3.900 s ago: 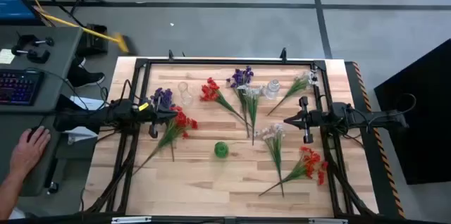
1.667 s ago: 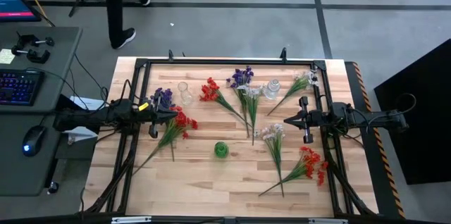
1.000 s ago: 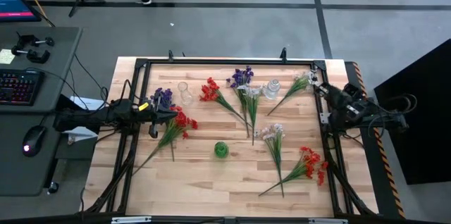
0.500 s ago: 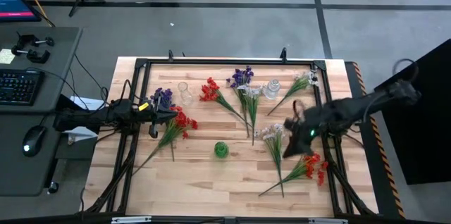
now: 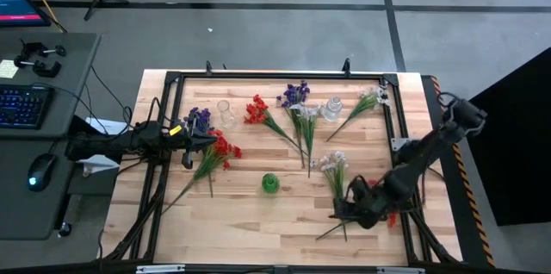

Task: Sort flowers into vase by color
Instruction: Put the bottom right orange flowers into the top right transparent flower vase

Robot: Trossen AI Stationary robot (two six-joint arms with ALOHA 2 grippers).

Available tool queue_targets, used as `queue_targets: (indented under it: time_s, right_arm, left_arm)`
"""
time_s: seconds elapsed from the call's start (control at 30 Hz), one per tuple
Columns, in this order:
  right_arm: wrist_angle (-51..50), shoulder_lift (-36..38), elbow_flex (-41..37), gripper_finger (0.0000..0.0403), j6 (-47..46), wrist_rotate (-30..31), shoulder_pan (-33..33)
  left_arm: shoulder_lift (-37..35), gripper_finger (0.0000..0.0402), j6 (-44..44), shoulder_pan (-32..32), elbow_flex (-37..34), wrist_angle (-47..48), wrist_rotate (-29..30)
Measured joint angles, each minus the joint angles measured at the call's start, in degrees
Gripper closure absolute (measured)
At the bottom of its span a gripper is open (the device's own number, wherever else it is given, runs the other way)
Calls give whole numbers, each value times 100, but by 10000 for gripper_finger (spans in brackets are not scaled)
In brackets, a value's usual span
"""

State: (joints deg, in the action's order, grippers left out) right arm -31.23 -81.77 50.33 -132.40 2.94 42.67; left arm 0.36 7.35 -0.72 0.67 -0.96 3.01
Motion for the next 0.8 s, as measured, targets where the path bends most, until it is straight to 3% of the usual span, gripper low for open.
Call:
queue_targets:
  time_s: [0.23, 0.4, 0.53, 0.67, 0.8]
  right_arm:
    - [315, -504, 11, 223, -177, -391, 98]
    - [-932, -502, 874, 223, -267, -320, 558]
    - [-1948, -918, 1885, 223, -383, -351, 816]
    - [-2231, -1470, 2503, 223, -427, -343, 880]
    - [-2406, -1680, 2574, 223, -422, -339, 765]
  left_arm:
    - [0, 396, -2, -1, 0, -1, 0]
    - [0, 396, 0, -1, 0, -1, 0]
    - [0, 396, 0, -1, 0, -1, 0]
    - [0, 396, 0, 1, 0, -1, 0]
    - [0, 396, 0, -1, 0, 1, 0]
